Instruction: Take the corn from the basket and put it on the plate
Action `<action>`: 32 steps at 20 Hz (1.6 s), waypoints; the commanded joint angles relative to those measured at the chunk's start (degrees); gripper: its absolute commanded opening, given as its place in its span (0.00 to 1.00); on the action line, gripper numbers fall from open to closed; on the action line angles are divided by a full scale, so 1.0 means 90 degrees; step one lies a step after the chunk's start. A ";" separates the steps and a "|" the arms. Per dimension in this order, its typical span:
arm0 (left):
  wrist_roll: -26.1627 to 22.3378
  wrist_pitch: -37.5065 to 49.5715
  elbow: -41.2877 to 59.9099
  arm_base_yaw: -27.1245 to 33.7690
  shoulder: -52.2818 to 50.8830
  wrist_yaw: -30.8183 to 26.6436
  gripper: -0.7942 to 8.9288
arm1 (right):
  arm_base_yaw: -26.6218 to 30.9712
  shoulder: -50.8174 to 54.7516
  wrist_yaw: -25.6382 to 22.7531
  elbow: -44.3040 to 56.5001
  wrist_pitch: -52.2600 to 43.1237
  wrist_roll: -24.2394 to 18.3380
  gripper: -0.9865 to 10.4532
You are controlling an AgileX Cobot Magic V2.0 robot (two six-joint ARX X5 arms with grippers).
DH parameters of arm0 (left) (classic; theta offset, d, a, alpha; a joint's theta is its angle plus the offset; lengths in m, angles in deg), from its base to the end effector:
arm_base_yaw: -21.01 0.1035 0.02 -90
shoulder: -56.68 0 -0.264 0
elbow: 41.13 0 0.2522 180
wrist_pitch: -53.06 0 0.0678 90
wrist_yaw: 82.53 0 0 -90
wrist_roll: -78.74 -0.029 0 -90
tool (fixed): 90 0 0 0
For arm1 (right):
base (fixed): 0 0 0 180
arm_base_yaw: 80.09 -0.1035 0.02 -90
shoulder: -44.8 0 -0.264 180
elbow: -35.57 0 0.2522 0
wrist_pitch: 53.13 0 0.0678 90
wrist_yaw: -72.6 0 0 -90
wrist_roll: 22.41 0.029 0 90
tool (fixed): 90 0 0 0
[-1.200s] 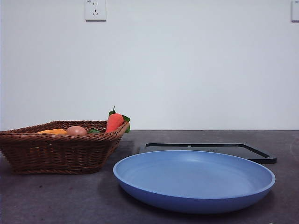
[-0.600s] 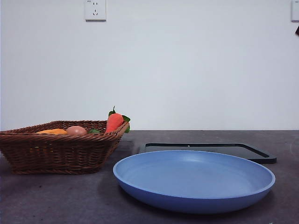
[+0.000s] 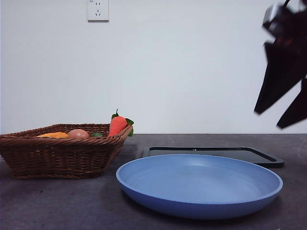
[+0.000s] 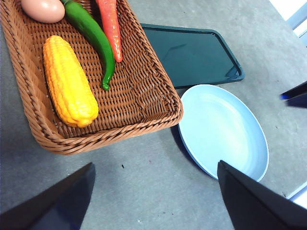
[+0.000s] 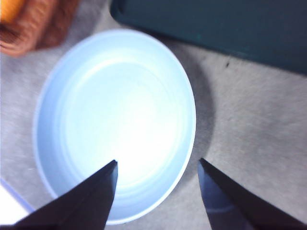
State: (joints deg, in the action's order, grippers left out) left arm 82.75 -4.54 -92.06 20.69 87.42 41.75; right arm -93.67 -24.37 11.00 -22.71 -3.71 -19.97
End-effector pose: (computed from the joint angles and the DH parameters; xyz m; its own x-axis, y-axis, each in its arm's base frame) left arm 0.1026 -0.0169 0.2697 0.6532 -0.5669 -0.5020 0.4084 0.8220 -0.3969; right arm 0.2106 0.0651 0.2215 0.3118 0.5646 -0.7642 -0.3992 0.8077 0.4339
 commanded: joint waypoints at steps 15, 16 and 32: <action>0.0012 0.0163 -0.0092 -0.0015 0.0046 0.0019 0.51 | -0.0279 -0.2154 0.0015 -0.0104 -0.0998 -0.0010 0.12; 0.0012 0.0182 -0.0092 -0.0015 0.0066 0.0019 0.51 | -0.0279 -0.2176 0.0017 -0.0104 -0.0993 -0.0010 0.09; 0.0066 0.0347 -0.1571 -0.1061 0.2548 -0.1892 0.51 | -0.0248 -0.0097 0.0192 -0.1115 0.0294 0.0019 0.09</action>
State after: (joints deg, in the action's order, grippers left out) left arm 82.93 -1.80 -105.45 11.10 109.76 25.25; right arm -95.79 -24.89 12.40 -31.69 -0.65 -19.97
